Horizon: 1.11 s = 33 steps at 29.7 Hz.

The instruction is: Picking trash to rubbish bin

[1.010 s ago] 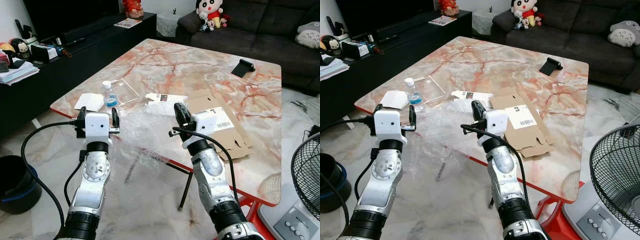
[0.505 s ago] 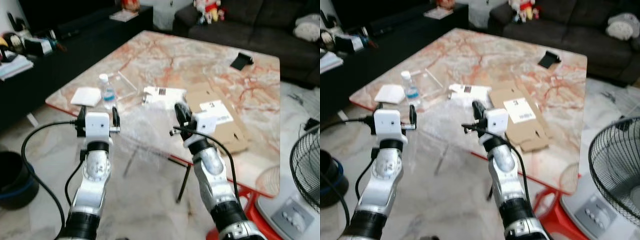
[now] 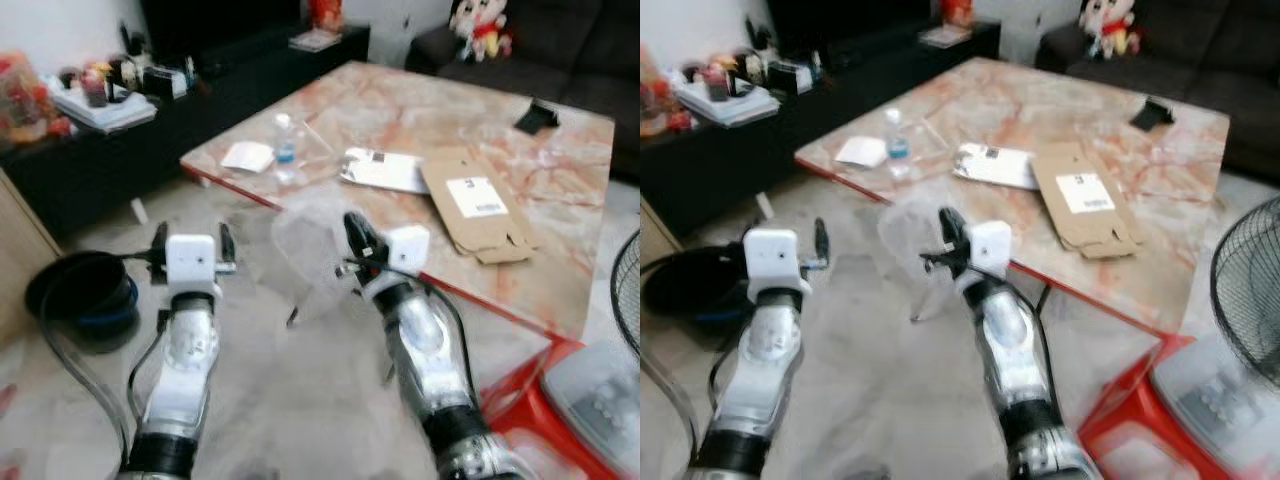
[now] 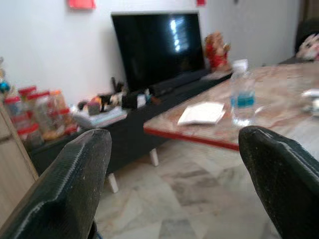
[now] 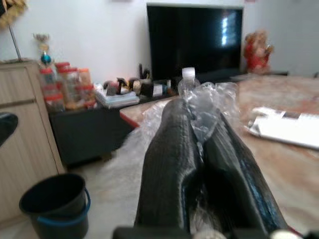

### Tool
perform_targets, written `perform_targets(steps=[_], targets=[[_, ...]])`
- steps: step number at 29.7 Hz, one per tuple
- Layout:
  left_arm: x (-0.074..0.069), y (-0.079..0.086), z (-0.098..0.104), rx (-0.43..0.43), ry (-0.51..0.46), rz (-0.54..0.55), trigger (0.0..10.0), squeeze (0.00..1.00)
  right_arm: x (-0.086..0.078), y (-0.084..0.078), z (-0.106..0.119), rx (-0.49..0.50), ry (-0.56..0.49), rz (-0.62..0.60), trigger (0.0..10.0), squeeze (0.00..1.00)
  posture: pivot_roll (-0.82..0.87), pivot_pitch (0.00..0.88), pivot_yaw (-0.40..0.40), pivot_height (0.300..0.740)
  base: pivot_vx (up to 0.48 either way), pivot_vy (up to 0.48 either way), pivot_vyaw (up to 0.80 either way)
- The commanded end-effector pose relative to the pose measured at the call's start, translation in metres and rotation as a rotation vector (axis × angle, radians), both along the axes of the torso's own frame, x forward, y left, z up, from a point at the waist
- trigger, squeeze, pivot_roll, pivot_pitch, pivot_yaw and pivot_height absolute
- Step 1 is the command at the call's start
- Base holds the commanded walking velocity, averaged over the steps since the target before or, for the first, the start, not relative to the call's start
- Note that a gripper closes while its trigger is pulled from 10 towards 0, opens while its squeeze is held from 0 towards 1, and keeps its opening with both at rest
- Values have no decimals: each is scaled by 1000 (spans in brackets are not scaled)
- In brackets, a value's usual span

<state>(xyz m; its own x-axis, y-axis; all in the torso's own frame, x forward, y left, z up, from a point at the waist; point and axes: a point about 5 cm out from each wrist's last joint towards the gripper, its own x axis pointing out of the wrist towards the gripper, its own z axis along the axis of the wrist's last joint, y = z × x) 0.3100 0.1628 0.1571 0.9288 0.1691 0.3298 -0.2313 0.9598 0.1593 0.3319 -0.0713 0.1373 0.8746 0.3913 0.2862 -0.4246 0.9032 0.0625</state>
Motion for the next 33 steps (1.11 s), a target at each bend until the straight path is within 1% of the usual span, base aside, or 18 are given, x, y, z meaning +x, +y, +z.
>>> perform_targets(steps=[1,6,9,12,14,15,16,17,18,20,21,22,24,28,30,32,33], targets=[[0,-2,4,-4,-19,-2,10000,0,0,0,1,-2,-2,3,10000,0,28,59,-38,740,-244,0,0],[-1,-1,4,-5,-18,2,10000,0,1,0,0,-9,4,-2,10000,0,29,61,-42,740,-244,0,0],[-1,0,3,-7,-13,6,10000,0,2,0,-3,-38,22,-4,10000,0,29,61,-42,740,-244,0,0],[1,1,-4,-16,23,4,10000,0,3,-2,-7,-23,48,-5,10000,0,29,64,-44,740,0,0,0],[3,1,-19,-50,95,-28,10000,0,4,-8,-19,-26,110,-15,10000,0,29,64,-44,740,0,0,0],[3,1,-19,-50,95,-28,10000,0,4,-8,-19,-26,110,-15,10000,0,29,64,-44,740,0,0,0],[3,1,-24,-50,123,-35,10000,0,4,-11,-24,-19,137,-24,10000,0,29,64,-44,740,0,0,0],[3,2,-34,-47,160,-35,10000,0,5,-17,-34,-12,194,-41,10000,0,29,64,-44,740,0,0,0],[3,2,-34,-47,160,-35,10000,0,5,-17,-34,-12,194,-41,10000,0,29,64,-44,740,0,0,0],[0,4,-58,-63,251,-48,10000,0,1,-30,-61,-67,314,-59,10000,0,29,64,-44,740,0,0,281],[0,4,-58,-63,251,-48,10000,0,1,-30,-61,-67,314,-59,10000,0,29,64,-44,740,0,0,563],[-2,4,-70,-73,303,-67,10000,0,-2,-36,-72,-112,354,-74,10000,0,29,64,-44,740,0,0,606],[-2,4,-73,-78,320,-77,10000,0,-3,-38,-75,-123,365,-77,10000,0,29,64,-44,740,0,0,606],[-17,4,-115,-64,493,-112,10000,0,-20,-58,-110,-192,532,-116,10000,0,21,77,-51,740,0,0,678],[-19,4,-122,-61,518,-111,10000,0,-24,-60,-116,-200,564,-119,10000,0,22,78,-53,740,0,0,681],[-25,5,-135,-47,569,-108,10000,0,-32,-65,-128,-227,618,-129,10000,0,21,79,-53,740,0,0,688],[-32,7,-148,-52,624,-107,10000,0,-39,-69,-137,-249,665,-141,10000,0,20,81,-54,740,0,0,681]])
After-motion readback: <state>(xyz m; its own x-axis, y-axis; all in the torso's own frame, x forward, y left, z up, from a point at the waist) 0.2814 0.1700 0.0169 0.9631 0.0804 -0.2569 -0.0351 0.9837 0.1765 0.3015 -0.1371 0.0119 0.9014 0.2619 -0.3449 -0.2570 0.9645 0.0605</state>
